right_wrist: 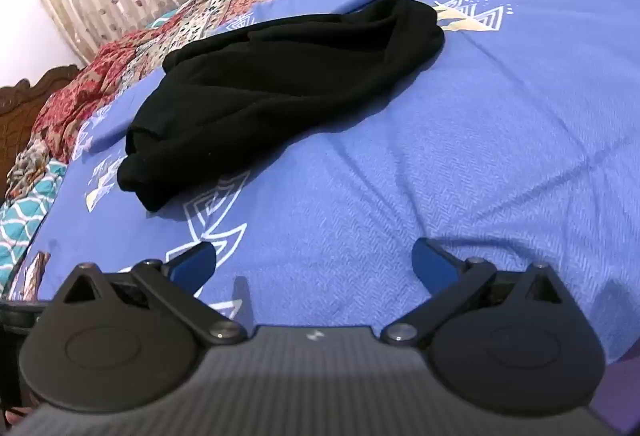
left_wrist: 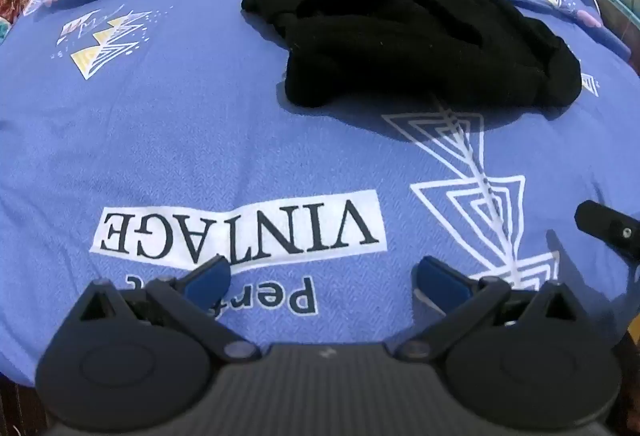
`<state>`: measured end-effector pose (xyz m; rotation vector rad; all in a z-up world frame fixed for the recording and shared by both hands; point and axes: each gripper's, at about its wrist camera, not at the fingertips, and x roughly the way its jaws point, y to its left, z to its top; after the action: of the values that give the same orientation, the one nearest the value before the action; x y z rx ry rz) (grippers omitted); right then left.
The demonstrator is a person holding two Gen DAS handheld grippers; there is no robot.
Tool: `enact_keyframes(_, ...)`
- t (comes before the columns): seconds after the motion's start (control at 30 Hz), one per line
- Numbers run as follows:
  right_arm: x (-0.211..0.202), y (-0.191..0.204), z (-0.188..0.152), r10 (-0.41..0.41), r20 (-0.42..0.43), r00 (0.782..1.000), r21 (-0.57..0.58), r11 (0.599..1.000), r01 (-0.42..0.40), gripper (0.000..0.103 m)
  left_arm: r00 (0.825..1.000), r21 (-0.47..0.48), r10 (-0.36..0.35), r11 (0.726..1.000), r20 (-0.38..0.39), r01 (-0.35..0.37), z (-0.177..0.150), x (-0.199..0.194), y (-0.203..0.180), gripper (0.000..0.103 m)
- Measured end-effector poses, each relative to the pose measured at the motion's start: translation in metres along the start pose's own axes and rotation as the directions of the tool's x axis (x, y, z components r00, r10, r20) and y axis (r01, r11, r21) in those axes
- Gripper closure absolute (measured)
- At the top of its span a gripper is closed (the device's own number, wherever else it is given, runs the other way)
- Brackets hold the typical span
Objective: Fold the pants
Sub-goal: 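Move the right gripper toward the crumpled black garment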
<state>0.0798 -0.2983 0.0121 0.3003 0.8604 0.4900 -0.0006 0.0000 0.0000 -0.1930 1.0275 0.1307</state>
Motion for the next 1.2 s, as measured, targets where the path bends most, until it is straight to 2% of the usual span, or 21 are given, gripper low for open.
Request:
enact_keyframes(0.1,0.003,0.002,-0.001,-0.02,0.016,1.0,-0.039,0.999,0.021,0.0,1.0,-0.004,-0.007,1.0,-0.002,0.007,-0.001,-0.002,0.005,0.0)
enact_keyframes(0.17,0.002,0.005,0.001,-0.055,0.026,0.998,-0.059,0.997,0.056,0.022,1.0,-0.001,-0.007,1.0,-0.011,0.007,0.001,-0.001,0.004,0.0)
enact_keyframes(0.2,0.002,0.009,0.002,-0.079,0.038,0.996,-0.086,0.993,0.082,0.051,1.0,-0.004,-0.018,1.0,-0.006,0.018,0.001,-0.003,0.01,0.0)
enact_keyframes(0.23,0.005,0.013,0.004,-0.096,0.04,0.995,-0.117,0.988,0.1,0.069,1.0,0.005,-0.004,1.0,-0.013,0.004,0.0,0.001,0.008,0.0)
enact_keyframes(0.27,0.007,0.013,0.009,-0.102,0.048,0.994,-0.119,0.987,0.107,0.073,1.0,0.015,0.007,1.0,-0.015,-0.007,0.004,0.002,0.007,0.0)
enact_keyframes(0.37,0.005,0.015,0.038,-0.085,0.116,0.99,-0.147,0.984,0.102,0.074,0.998,0.025,0.05,0.998,0.037,-0.051,-0.002,0.0,-0.006,0.0)
enact_keyframes(0.47,0.011,0.029,0.079,-0.073,0.169,0.983,-0.223,0.969,0.11,0.068,0.997,0.033,0.058,0.998,0.055,-0.06,-0.005,-0.004,-0.008,0.0)
enact_keyframes(0.53,0.027,0.045,0.107,-0.05,0.175,0.983,-0.282,0.954,0.099,0.042,0.997,0.042,0.054,0.998,0.053,-0.056,-0.003,-0.004,-0.007,0.0)
enact_keyframes(0.6,0.05,0.065,0.129,-0.035,0.187,0.982,-0.368,0.924,0.103,0.033,0.997,0.043,0.049,0.998,0.053,-0.051,-0.002,-0.005,-0.005,0.0)
enact_keyframes(0.7,0.087,0.091,0.149,-0.036,0.174,0.984,-0.49,0.864,0.118,0.03,0.998,0.048,0.041,0.998,0.051,-0.043,-0.001,-0.005,-0.004,0.0)
enact_keyframes(0.8,0.124,0.114,0.162,-0.04,0.14,0.989,-0.558,0.822,0.112,0.027,0.998,0.048,0.04,0.998,0.041,-0.042,0.001,-0.004,-0.006,0.0)
enact_keyframes(0.9,0.15,0.135,0.167,-0.061,0.13,0.99,-0.58,0.805,0.126,0.026,0.998,0.052,0.048,0.997,0.035,-0.05,0.001,-0.002,-0.008,0.0)
enact_keyframes(0.97,0.166,0.142,0.174,-0.08,0.107,0.991,-0.549,0.827,0.126,0.03,0.998,0.049,0.049,0.998,0.029,-0.05,0.001,-0.001,-0.009,0.0)
enact_keyframes(1.0,0.174,0.144,0.178,-0.099,0.088,0.991,-0.533,0.836,0.13,0.055,0.999,0.049,0.047,0.998,0.024,-0.048,0.002,0.0,-0.008,0.0)
enact_keyframes(1.03,0.179,0.146,0.182,-0.124,0.073,0.99,-0.525,0.839,0.144,0.098,0.999,0.047,0.047,0.998,0.023,-0.048,0.001,0.0,-0.009,0.0)
enact_keyframes(1.1,0.181,0.142,0.189,-0.165,0.054,0.985,-0.481,0.86,0.17,0.099,0.999,0.047,0.045,0.998,0.019,-0.046,0.002,0.001,-0.008,0.0)
enact_keyframes(1.2,0.143,0.132,0.204,-0.123,0.171,0.978,-0.401,0.897,0.183,0.099,0.999,0.045,0.047,0.998,0.019,-0.048,0.001,0.002,-0.009,0.0)
